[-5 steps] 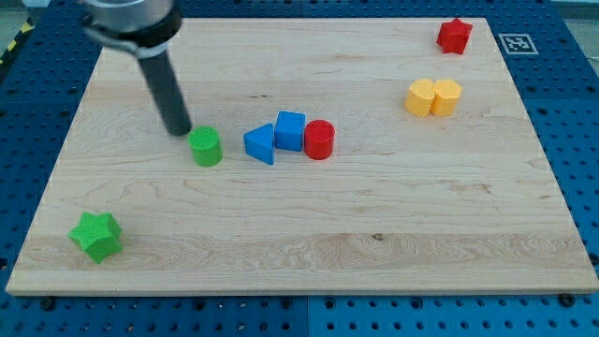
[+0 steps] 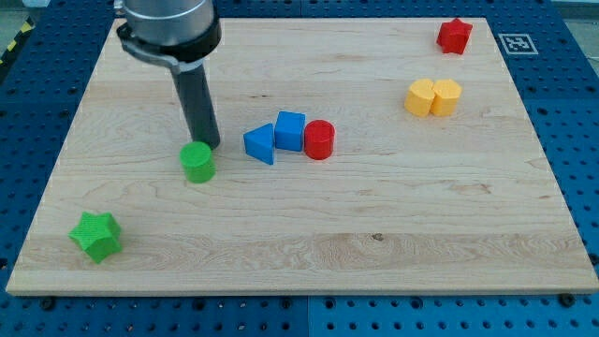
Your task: Place the green circle in between the blue triangle and the green star
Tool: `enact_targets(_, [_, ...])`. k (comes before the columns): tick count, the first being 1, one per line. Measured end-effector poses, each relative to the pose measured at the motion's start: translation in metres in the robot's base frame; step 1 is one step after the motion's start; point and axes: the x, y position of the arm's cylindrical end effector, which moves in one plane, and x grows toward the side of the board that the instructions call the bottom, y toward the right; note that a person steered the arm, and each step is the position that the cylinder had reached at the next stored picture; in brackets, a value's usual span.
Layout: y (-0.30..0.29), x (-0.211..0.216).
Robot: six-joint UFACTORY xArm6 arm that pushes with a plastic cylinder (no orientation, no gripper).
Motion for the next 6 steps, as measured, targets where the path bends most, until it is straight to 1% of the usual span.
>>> enact_targets(1, [-0.003, 0.02])
enact_targets(2, [-0.003, 0.03])
enact_targets(4, [0.027, 0.037])
enact_targets(6, [0.029, 0.051])
